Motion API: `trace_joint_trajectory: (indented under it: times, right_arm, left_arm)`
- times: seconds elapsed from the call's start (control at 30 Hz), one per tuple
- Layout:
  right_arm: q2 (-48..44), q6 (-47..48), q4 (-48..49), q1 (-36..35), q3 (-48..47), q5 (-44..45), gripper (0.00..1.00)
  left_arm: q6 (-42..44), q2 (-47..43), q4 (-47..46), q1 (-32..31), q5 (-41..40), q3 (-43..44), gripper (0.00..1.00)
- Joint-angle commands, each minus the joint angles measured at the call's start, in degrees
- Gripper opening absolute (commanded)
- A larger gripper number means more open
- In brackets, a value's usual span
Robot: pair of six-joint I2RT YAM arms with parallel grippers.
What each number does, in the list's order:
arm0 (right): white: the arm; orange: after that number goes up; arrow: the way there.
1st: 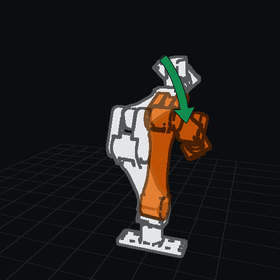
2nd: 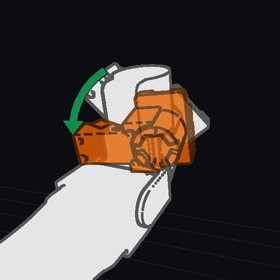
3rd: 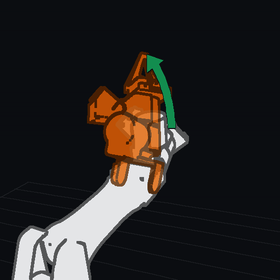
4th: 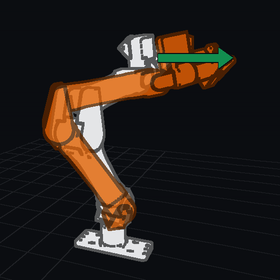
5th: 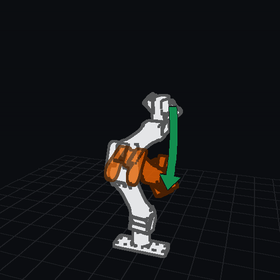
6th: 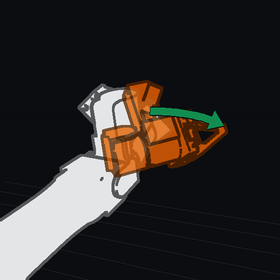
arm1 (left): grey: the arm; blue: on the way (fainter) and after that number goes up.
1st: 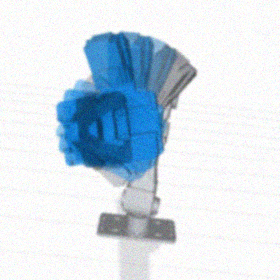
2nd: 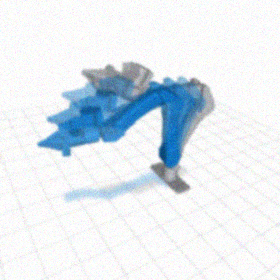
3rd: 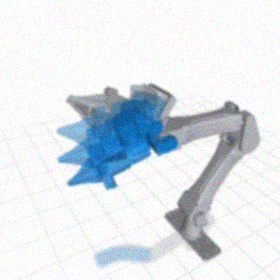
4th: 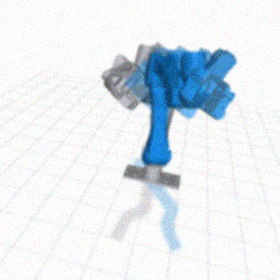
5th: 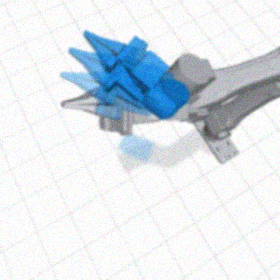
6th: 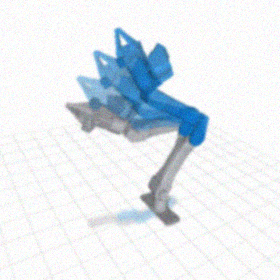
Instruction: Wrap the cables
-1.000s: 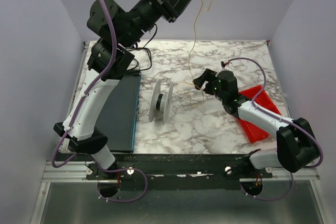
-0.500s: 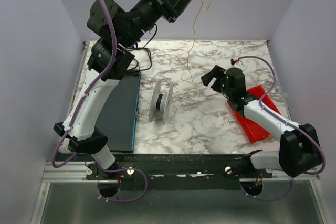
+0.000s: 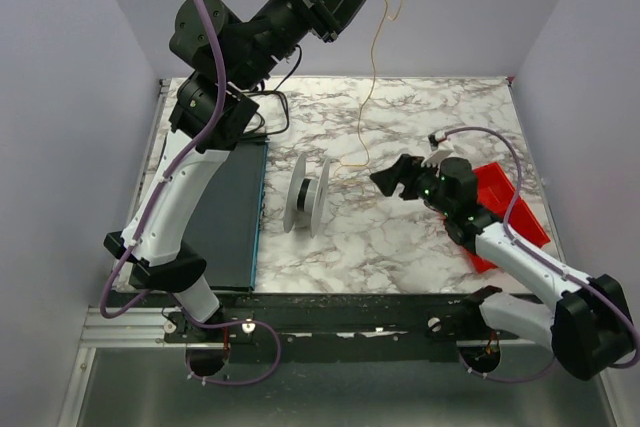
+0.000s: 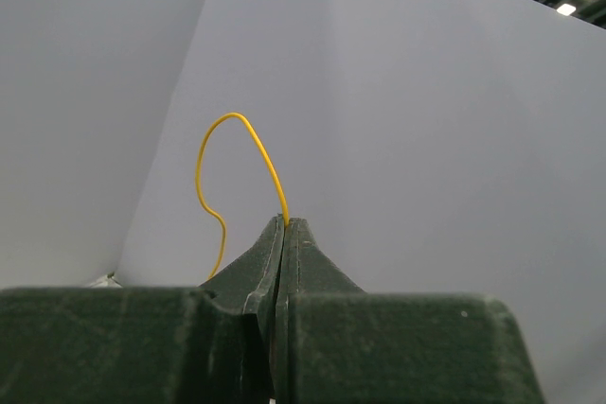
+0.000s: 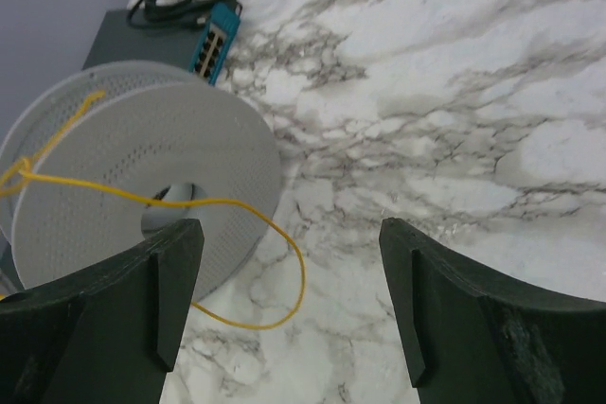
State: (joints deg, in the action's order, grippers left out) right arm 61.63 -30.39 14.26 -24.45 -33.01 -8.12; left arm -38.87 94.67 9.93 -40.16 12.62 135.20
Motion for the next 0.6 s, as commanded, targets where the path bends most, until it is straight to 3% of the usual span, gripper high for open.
trace_joint_trajectory:
  times: [0.0,0.3,0.57]
  right_arm:
    - [2.9,1.3,2.3,-2.2,2.4,-2.6,0.84]
    - [12.3,-1.0,7.1,-3.0,-2.8,-3.0,0.84]
    - [19.2,-4.9,7.2,-7.2,-9.5,5.1,0.83]
  left_arm:
    - [-0.2,0.0,-1.6,-0.3,0.1,1.1,0.00]
    - [-0.2,0.4,-1.0,-0.9,-0.1,2.9,0.00]
    - [-0.8,0.8,-1.6,-0.8,-0.3,3.8,0.00]
